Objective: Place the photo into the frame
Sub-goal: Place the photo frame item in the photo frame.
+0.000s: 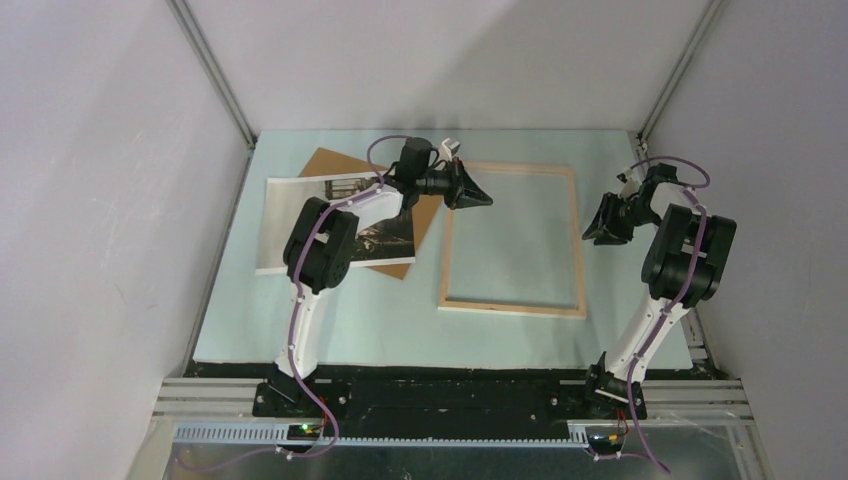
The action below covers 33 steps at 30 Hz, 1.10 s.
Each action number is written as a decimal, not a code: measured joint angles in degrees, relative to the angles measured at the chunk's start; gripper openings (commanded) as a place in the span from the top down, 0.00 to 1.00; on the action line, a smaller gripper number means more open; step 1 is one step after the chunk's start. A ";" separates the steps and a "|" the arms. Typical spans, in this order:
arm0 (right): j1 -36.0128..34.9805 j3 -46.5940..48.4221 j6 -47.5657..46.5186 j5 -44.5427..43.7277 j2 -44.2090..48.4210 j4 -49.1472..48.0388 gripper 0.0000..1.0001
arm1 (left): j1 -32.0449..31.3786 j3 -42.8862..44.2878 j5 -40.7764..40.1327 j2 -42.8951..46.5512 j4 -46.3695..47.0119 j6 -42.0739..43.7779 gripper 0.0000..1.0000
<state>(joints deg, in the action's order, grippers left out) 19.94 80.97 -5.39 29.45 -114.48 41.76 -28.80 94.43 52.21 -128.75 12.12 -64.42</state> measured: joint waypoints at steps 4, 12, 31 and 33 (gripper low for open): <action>0.00 -0.39 0.02 0.04 0.02 0.02 0.56 | -0.11 -0.07 0.00 0.00 0.09 0.13 1.00; 0.04 -0.48 0.02 0.57 0.04 0.02 0.56 | -0.24 -1.42 -0.09 0.00 0.44 0.46 1.00; 0.04 -0.76 0.04 1.57 0.04 -0.02 0.56 | -0.50 -1.44 -0.63 0.00 0.46 0.57 1.00; 0.04 -0.85 0.04 1.92 0.04 -0.02 0.57 | -0.50 -1.46 -0.63 0.00 0.46 0.55 1.00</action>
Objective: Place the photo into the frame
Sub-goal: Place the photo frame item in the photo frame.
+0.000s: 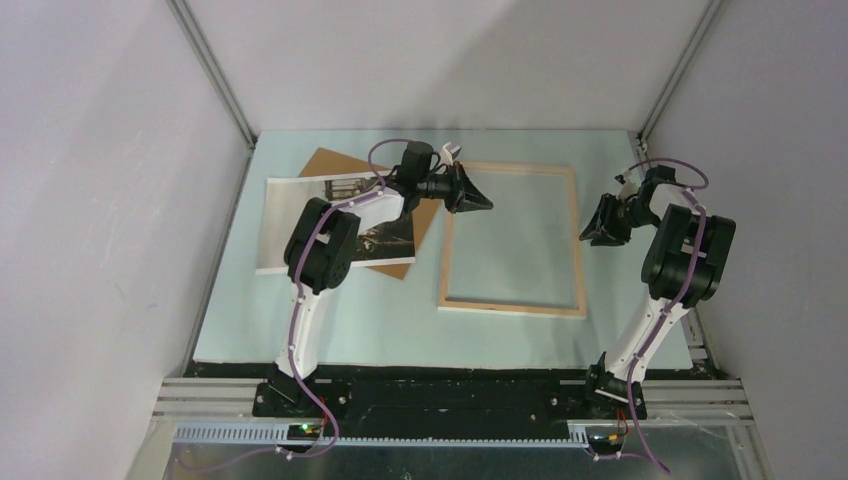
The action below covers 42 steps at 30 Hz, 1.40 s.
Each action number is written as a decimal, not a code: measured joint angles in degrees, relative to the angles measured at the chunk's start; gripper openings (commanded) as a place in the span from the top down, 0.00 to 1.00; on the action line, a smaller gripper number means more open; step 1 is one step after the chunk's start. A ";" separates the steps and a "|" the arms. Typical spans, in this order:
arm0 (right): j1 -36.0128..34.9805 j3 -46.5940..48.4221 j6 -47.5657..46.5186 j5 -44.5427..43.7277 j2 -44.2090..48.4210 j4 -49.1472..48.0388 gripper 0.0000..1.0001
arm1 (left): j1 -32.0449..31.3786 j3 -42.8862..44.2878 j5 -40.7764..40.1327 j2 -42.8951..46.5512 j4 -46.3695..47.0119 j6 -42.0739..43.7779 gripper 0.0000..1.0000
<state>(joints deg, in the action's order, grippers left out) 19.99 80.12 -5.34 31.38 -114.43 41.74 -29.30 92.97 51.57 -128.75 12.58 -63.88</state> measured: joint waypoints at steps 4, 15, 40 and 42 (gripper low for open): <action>0.00 -0.17 0.42 1.07 0.00 -0.04 0.57 | 0.00 -0.24 -0.11 0.00 0.20 0.02 1.00; -0.83 -0.17 0.87 2.40 0.00 -0.44 0.57 | 0.00 -3.28 -0.92 0.00 0.83 -0.04 1.00; -1.88 -0.59 0.90 2.60 0.00 -0.50 0.58 | -0.22 -7.34 -2.97 0.00 2.80 1.03 1.00; -1.90 -0.61 0.90 2.60 -0.02 -0.50 0.58 | -0.22 -7.43 -3.04 0.00 2.78 1.05 1.00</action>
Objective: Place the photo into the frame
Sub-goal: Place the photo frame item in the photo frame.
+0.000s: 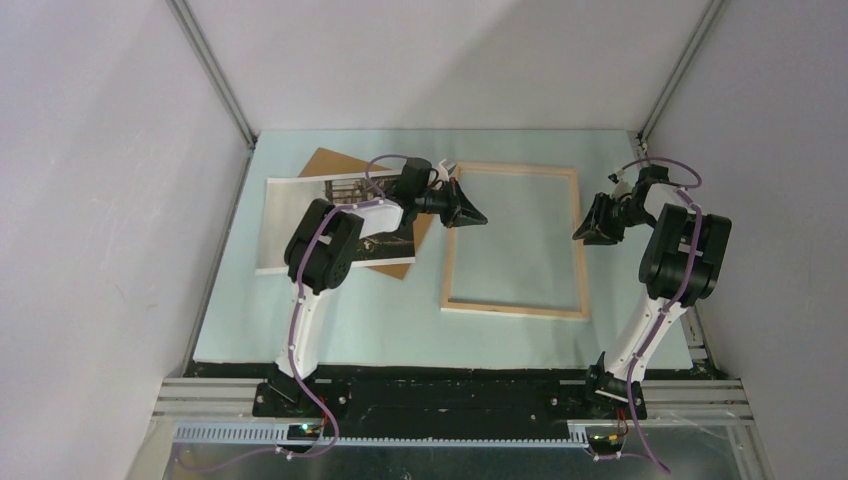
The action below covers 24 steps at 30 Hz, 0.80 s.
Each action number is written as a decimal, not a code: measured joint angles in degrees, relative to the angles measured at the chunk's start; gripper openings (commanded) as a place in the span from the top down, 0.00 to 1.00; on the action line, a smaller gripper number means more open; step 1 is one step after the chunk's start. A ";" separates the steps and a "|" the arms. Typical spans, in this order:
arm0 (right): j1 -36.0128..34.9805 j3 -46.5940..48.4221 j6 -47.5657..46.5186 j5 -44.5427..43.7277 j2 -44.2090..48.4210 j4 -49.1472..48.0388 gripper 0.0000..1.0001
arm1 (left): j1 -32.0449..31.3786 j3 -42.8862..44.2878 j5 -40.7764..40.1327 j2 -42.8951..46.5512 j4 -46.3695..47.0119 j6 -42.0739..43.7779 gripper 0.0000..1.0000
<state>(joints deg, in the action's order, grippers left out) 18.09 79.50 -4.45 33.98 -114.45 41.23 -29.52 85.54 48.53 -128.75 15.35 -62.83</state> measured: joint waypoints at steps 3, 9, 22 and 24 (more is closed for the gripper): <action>-0.02 0.00 0.00 -0.02 0.00 -0.04 0.58 | -0.07 0.00 -0.02 0.00 0.02 0.09 1.00; -0.04 0.00 0.00 -0.07 -0.02 -0.20 0.59 | -0.15 0.00 -0.20 0.00 0.02 0.46 1.00; -1.38 0.00 0.17 -3.26 -0.35 -1.16 0.64 | -0.22 0.09 -0.22 0.00 0.00 1.97 1.00; -1.51 0.00 0.24 -3.76 -0.37 -1.27 0.67 | -0.24 0.09 -0.22 0.00 0.00 2.36 1.00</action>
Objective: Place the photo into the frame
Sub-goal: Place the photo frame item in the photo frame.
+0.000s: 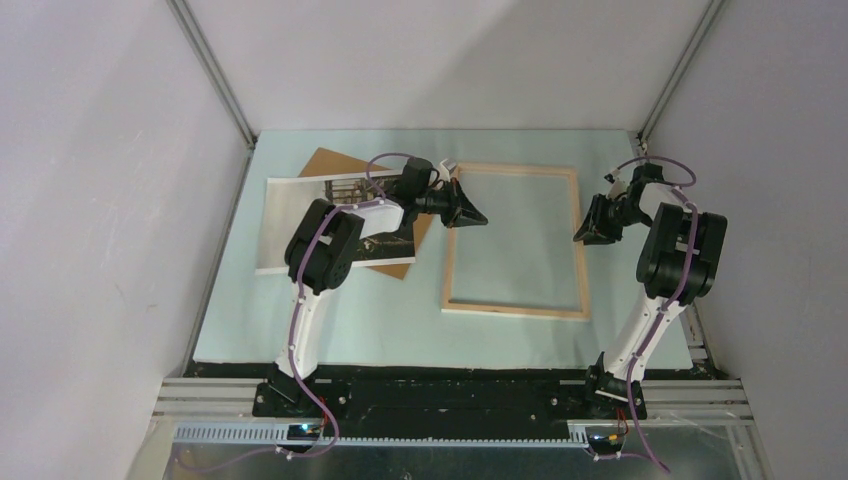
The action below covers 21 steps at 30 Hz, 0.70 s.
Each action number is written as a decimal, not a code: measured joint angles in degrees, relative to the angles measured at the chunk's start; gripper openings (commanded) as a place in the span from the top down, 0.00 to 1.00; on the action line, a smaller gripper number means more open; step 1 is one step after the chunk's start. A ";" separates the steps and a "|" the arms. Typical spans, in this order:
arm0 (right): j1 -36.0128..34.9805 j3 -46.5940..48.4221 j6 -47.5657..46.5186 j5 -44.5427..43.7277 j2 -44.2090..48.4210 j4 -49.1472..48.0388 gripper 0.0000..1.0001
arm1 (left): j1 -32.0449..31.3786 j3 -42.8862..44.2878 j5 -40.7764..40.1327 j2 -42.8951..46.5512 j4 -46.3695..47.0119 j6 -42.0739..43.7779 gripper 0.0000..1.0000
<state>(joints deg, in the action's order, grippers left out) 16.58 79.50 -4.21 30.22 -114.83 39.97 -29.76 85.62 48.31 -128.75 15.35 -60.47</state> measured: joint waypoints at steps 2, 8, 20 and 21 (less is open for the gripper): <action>-0.13 0.00 0.15 -0.68 -0.02 -0.02 0.70 | -0.02 0.00 -0.09 0.00 -0.02 0.37 1.00; -0.81 0.00 0.20 -2.60 -0.02 -0.20 0.77 | -0.11 0.00 -0.13 0.00 -0.09 1.05 1.00; -1.03 0.00 0.92 -3.41 -0.02 -0.20 0.92 | -0.13 0.24 -0.11 0.00 -0.55 2.03 1.00; -1.03 0.00 1.01 -3.43 -0.02 -0.20 0.93 | -0.13 0.31 -0.09 0.00 -0.63 2.08 1.00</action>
<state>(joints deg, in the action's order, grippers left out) 15.55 79.50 -3.20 26.79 -114.85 39.77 -29.89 85.93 48.23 -128.75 14.72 -58.39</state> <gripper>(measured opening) 0.245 0.006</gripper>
